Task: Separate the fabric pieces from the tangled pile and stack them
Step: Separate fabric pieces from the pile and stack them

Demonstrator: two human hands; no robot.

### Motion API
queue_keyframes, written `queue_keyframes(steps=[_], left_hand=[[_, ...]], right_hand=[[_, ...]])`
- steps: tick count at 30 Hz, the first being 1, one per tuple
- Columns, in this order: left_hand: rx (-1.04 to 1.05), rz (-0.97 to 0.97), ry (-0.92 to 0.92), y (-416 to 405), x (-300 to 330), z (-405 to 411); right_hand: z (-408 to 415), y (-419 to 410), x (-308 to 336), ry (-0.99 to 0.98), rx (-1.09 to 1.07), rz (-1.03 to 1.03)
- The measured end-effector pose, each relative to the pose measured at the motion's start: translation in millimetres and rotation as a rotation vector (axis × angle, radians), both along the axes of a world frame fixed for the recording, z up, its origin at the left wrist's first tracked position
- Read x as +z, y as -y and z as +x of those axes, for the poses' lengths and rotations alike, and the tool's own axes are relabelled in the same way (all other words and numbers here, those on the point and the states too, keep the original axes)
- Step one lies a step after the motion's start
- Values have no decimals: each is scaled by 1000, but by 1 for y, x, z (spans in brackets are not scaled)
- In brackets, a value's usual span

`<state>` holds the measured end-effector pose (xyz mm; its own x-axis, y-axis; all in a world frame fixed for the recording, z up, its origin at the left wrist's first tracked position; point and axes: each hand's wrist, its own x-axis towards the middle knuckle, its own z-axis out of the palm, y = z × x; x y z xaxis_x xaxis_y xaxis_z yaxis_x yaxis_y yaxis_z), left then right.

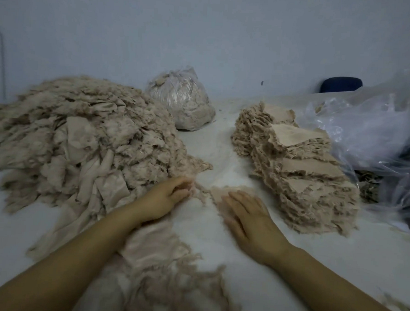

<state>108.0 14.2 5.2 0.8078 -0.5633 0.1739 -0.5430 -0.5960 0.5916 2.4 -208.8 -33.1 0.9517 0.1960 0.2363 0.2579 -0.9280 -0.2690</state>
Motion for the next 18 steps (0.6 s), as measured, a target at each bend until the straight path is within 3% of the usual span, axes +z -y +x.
queue_keyframes(steps=[2,4,7,11,12,16,18], left_hand=[[-47,5,41,-19,12,-14],[-119,101,135,-39,19,-22],[-235,360,227,-61,26,-29],[-135,844,370,-81,22,-24],[-128,837,388,-83,19,-22],[120,346,208,-92,18,-22],[196,322,159,-97,18,-20]], right_hand=[[-3,-10,5,52,22,133],[-4,-31,9,-64,41,258],[2,-72,17,-212,33,290],[11,-121,26,-338,4,362],[12,-127,27,-345,20,416],[-1,-116,25,-363,9,757],[-11,-103,23,-391,22,869]])
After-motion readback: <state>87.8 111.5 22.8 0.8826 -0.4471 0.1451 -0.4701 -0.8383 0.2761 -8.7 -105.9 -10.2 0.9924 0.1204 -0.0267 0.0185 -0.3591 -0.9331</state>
